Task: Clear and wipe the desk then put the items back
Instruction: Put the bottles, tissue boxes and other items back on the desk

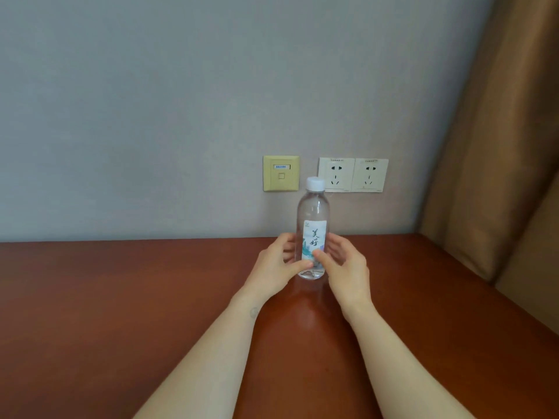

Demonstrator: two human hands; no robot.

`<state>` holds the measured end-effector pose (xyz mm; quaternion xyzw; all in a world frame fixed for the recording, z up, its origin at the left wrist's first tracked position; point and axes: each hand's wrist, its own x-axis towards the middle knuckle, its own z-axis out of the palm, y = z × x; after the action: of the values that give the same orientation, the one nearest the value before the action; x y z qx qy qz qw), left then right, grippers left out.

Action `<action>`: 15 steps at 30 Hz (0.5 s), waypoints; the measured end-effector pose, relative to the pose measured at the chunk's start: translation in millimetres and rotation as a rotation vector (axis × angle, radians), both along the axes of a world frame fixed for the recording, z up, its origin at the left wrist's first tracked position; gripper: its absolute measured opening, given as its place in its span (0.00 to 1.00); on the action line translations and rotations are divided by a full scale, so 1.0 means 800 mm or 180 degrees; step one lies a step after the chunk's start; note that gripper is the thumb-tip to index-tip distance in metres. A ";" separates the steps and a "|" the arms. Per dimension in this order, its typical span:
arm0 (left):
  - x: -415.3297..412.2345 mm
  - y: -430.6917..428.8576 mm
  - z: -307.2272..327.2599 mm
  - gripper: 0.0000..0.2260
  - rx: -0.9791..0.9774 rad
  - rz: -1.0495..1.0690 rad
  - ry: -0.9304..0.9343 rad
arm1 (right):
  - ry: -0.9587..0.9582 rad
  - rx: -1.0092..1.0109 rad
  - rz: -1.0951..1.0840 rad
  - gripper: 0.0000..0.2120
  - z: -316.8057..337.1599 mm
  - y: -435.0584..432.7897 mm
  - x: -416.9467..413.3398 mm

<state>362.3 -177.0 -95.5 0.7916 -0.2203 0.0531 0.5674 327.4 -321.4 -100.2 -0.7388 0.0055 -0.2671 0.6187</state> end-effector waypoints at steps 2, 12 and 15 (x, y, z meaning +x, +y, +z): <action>0.023 -0.008 -0.001 0.22 -0.0021 -0.0037 0.0003 | 0.0060 0.0034 -0.0018 0.18 0.000 -0.006 0.024; 0.115 -0.034 -0.004 0.24 -0.0132 -0.0018 -0.0052 | 0.0189 -0.0041 -0.0300 0.19 -0.003 -0.024 0.115; 0.134 -0.038 -0.005 0.24 -0.0156 0.0026 -0.0065 | 0.0186 0.0052 -0.0275 0.16 -0.002 -0.024 0.133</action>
<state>469.2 -207.2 -99.5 0.7778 -0.2215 0.0689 0.5841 433.7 -340.7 -101.9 -0.7402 0.0577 -0.2718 0.6123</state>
